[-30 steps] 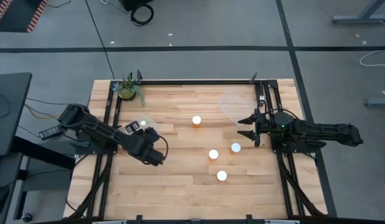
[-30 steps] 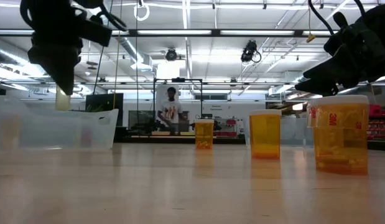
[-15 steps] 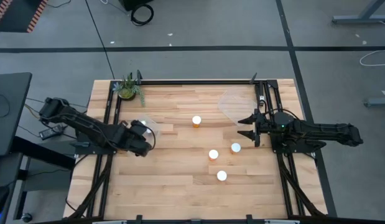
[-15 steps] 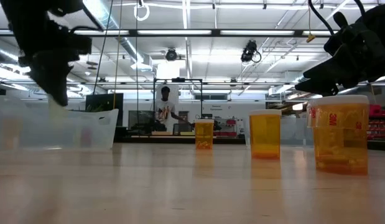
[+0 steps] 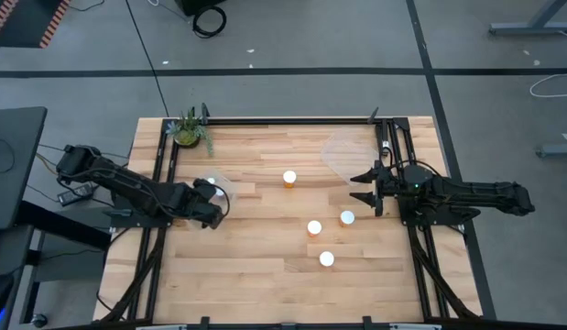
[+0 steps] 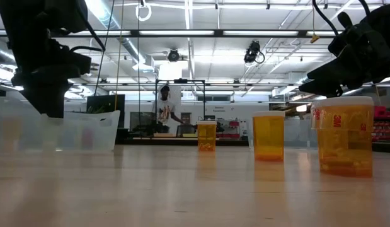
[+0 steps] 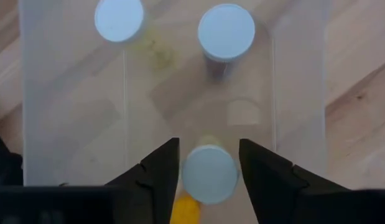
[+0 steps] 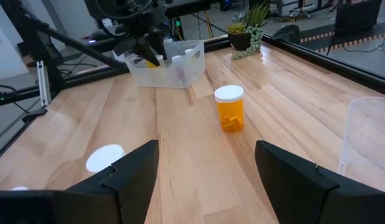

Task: Pick and place medicine bottles into bin by pill shape (circle, oval)
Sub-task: Put the small yellow pill bottle into the left transparent bin, then put the large orange pill bottle into the right transparent bin

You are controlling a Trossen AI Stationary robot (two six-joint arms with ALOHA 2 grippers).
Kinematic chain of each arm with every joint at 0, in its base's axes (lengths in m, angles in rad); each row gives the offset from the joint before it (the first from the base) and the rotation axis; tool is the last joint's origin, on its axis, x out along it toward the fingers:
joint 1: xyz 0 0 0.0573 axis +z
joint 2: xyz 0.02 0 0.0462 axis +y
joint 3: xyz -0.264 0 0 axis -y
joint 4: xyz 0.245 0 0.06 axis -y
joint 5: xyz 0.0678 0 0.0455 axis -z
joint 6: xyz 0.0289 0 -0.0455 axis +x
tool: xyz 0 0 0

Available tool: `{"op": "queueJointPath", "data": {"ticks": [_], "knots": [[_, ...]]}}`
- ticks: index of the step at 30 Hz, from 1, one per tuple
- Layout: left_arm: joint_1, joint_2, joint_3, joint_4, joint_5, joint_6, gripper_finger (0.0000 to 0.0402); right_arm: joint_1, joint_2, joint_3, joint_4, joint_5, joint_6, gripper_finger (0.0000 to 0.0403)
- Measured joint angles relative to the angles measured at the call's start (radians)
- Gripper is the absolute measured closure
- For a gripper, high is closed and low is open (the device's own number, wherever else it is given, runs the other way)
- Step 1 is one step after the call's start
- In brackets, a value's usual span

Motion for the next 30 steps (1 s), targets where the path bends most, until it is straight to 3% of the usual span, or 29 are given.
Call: {"op": "queueJointPath", "data": {"ticks": [6, 13, 20, 26, 30], "knots": [[0.000, 0.001, 0.042, -0.050, -0.011, 0.047, 0.0192, 0.000, 0.000, 0.000, 0.000, 0.000, 0.000, 0.0131], [0.000, -0.001, 0.169, -0.132, -0.106, 0.128, 0.0179, 0.000, 0.000, 0.000, 0.000, 0.000, 0.000, 0.0131], [0.058, -0.081, 0.168, -0.156, -0.213, 0.207, 0.0221, 0.000, 0.000, 0.000, 0.000, 0.000, 0.000, 0.0131], [0.134, -0.260, 0.092, -0.117, -0.250, 0.247, 0.0264, 0.000, 0.000, 0.000, 0.000, 0.000, 0.000, 0.0131], [0.155, -0.403, 0.015, 0.009, -0.268, 0.293, 0.0291, 0.000, 0.000, 0.000, 0.001, 0.000, 0.000, 0.0131]]}}
